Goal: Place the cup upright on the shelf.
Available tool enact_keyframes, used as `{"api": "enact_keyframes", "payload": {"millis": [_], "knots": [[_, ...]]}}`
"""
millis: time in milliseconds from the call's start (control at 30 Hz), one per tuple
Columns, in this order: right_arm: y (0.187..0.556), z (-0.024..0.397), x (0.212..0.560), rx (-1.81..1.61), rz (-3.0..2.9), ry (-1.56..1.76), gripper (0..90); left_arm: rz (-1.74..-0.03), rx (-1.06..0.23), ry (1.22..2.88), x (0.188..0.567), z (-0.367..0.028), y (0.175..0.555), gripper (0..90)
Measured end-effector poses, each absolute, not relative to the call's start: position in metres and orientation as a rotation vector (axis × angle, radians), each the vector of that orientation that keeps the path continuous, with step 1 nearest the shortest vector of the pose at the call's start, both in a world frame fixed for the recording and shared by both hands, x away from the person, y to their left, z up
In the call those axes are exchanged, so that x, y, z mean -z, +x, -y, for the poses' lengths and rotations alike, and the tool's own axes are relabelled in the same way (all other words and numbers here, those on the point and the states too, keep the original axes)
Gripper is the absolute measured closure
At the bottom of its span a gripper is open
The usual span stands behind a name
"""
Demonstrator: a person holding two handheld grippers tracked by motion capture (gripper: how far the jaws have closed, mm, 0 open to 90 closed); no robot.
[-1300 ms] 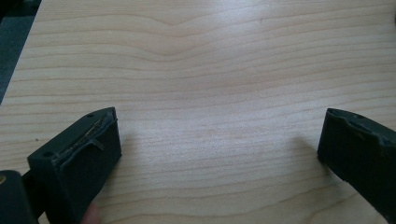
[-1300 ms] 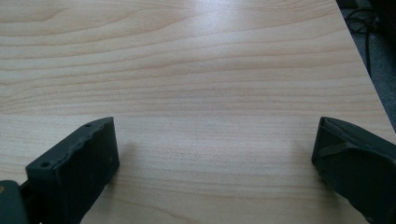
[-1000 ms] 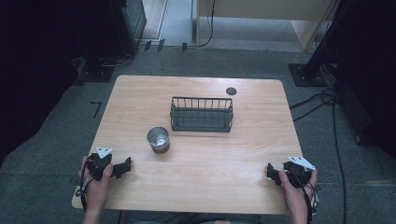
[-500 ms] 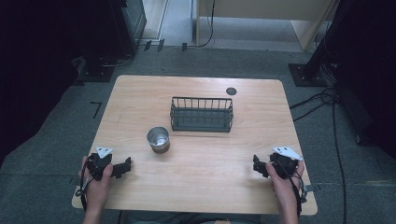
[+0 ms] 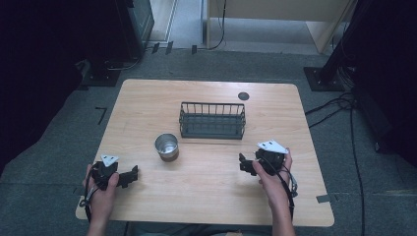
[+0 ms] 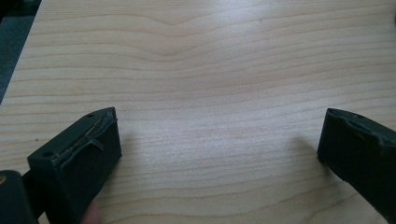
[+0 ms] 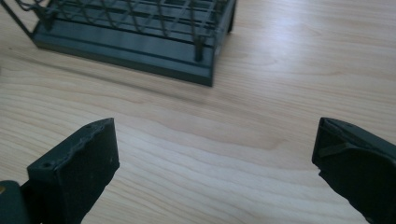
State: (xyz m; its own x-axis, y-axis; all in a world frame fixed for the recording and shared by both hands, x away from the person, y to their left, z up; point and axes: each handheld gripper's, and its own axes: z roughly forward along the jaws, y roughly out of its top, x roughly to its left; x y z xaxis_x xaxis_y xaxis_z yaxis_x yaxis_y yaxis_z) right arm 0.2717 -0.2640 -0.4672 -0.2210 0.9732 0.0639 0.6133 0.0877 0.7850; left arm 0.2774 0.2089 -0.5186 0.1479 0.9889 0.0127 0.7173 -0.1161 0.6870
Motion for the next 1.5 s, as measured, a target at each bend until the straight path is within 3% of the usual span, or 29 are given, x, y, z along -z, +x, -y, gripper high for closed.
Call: {"api": "enact_keyframes", "payload": {"millis": [1500], "knots": [[0.301,0.129,0.448,-1.162,-2.113,1.319,0.0,-1.624,-0.66,1.895,0.519,-0.209,0.277,0.0]]}}
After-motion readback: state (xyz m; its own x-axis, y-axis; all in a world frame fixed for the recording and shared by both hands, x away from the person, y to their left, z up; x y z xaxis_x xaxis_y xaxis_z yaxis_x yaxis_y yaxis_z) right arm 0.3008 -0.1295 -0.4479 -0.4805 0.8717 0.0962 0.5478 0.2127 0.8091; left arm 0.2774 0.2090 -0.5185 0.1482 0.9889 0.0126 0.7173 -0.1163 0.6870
